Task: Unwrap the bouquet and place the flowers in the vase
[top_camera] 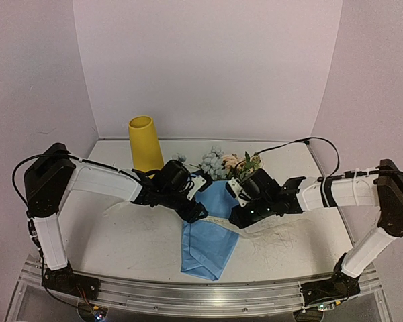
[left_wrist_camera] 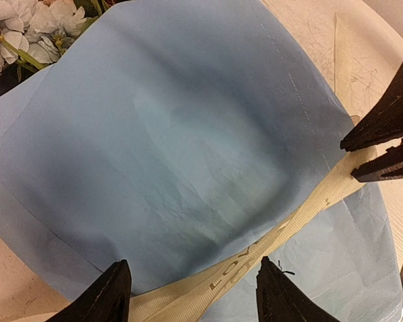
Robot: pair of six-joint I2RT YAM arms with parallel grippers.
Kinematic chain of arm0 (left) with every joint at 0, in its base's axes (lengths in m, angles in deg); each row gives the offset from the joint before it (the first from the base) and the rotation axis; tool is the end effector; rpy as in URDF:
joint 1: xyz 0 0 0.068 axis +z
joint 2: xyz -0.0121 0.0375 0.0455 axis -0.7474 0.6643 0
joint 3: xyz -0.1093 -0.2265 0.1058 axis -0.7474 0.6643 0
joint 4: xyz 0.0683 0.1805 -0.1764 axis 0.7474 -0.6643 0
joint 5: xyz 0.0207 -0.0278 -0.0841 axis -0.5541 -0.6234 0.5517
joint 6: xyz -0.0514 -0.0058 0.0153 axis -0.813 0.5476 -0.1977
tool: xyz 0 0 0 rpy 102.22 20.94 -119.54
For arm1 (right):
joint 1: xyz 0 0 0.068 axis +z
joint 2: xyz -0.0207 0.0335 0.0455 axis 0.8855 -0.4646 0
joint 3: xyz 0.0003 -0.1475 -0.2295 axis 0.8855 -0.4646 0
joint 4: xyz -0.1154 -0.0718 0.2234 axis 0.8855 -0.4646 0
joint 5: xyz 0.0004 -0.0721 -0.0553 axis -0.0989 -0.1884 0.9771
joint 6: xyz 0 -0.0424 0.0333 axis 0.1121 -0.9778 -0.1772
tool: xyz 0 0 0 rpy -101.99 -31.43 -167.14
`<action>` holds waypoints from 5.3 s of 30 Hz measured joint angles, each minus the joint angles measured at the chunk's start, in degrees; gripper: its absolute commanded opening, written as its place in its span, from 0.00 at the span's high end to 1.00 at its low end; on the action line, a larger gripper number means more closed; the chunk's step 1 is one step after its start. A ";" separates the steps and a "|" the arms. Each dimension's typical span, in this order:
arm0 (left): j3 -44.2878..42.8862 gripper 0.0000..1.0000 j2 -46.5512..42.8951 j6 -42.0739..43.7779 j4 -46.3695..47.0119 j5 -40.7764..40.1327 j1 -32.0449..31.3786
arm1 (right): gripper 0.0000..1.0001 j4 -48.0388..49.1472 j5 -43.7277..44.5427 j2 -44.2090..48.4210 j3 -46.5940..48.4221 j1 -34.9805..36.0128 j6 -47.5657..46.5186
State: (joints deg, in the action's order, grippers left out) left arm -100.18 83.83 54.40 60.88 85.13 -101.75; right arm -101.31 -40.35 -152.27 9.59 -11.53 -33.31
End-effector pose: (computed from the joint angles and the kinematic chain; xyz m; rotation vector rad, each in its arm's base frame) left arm 0.2327 -0.3221 0.1680 1.1496 2.1755 -0.6219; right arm 0.2023 0.2545 0.1850 -0.7832 2.4609 0.6309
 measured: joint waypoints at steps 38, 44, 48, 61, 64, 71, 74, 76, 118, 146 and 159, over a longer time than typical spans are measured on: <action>-7.17 0.57 6.62 7.37 -6.64 1.88 0.26 | 1.00 0.55 9.27 8.87 -9.49 0.00 12.83; -8.33 0.89 7.02 7.69 -7.78 0.13 0.26 | 1.00 1.62 7.50 8.85 -9.55 0.00 12.22; -8.48 1.00 6.97 6.67 -8.02 -1.25 0.26 | 1.00 1.90 7.30 8.61 -9.55 0.00 12.28; 1.79 0.99 -4.00 -5.62 -2.99 -11.04 2.29 | 0.97 1.09 14.64 10.12 -13.42 -0.02 19.71; 4.94 0.81 -5.62 -8.20 -1.20 -11.50 2.97 | 0.84 0.98 15.34 10.27 -13.42 -0.02 20.17; 8.46 0.53 -5.92 -10.73 0.61 -10.32 3.02 | 0.47 0.79 10.36 12.31 -12.48 0.00 12.81; 8.46 0.52 -7.02 -9.64 1.42 -8.50 2.93 | 0.46 0.98 6.56 13.29 -8.87 0.00 8.92; 8.35 0.51 -7.85 -8.20 1.86 -7.28 2.93 | 0.52 1.55 4.39 13.05 -6.01 0.07 6.51; 2.80 0.55 -7.98 -2.23 -0.04 -2.69 8.35 | 0.71 -2.19 8.81 -17.73 16.22 5.73 -8.66; -2.69 0.47 -1.51 0.35 -1.22 7.72 8.28 | 1.00 -1.75 14.97 4.04 2.29 6.16 0.98; -18.08 0.54 10.93 7.56 -9.94 12.17 5.73 | 1.00 -1.03 3.93 7.10 -6.56 6.14 1.97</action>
State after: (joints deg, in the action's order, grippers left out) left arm -118.26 94.76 61.96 50.93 97.30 -96.03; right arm -102.34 -36.42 -145.16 3.04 -5.39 -31.34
